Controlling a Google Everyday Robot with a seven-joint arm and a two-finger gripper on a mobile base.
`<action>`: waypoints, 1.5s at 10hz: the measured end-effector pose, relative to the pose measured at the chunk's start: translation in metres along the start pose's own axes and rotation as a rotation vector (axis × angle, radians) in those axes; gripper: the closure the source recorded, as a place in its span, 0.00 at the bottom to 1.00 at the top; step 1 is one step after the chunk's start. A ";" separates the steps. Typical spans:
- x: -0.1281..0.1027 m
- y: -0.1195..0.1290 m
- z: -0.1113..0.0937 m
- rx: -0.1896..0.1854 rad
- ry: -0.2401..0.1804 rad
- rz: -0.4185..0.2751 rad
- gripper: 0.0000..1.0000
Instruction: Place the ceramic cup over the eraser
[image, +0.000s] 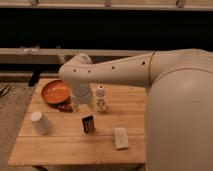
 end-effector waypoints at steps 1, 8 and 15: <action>0.000 0.000 0.000 0.000 0.000 0.000 0.35; 0.000 0.000 0.000 0.000 0.000 0.000 0.35; -0.002 0.000 -0.002 -0.001 -0.007 -0.011 0.35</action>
